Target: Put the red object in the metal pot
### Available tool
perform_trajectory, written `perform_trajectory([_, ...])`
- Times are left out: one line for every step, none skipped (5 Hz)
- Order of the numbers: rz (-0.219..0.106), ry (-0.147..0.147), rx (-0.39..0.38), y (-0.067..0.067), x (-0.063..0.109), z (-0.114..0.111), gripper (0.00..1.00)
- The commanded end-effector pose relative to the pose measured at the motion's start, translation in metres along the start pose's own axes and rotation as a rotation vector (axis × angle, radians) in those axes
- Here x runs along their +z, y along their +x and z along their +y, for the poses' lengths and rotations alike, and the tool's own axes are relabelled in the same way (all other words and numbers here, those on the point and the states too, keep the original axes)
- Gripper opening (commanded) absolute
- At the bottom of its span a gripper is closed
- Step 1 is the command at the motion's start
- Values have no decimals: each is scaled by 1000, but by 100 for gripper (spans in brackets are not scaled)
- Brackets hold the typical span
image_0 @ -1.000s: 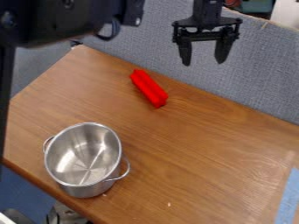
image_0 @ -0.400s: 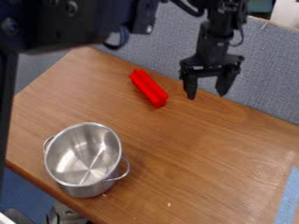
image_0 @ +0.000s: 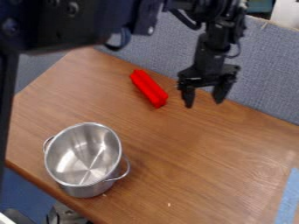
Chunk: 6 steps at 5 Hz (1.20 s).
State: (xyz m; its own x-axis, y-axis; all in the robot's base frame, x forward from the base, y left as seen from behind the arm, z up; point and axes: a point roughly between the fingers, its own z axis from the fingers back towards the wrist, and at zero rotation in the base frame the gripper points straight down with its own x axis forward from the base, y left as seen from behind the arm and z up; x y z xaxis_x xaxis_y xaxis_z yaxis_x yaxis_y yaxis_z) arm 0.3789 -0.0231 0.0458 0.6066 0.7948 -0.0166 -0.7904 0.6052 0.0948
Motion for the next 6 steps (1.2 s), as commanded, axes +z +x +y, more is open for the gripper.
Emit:
perform_trajectory([-74, -111, 259, 46, 80, 24, 100])
perform_trajectory([-61, -112, 327, 81, 56, 60, 100])
perform_trajectory([-81, -124, 335, 111, 13, 92, 100])
perform_trajectory([-70, -105, 436, 89, -8, 87, 100])
perform_trajectory([-52, -120, 534, 79, -18, 93, 100])
perform_trajectory([-55, -141, 541, 117, -6, 91, 100])
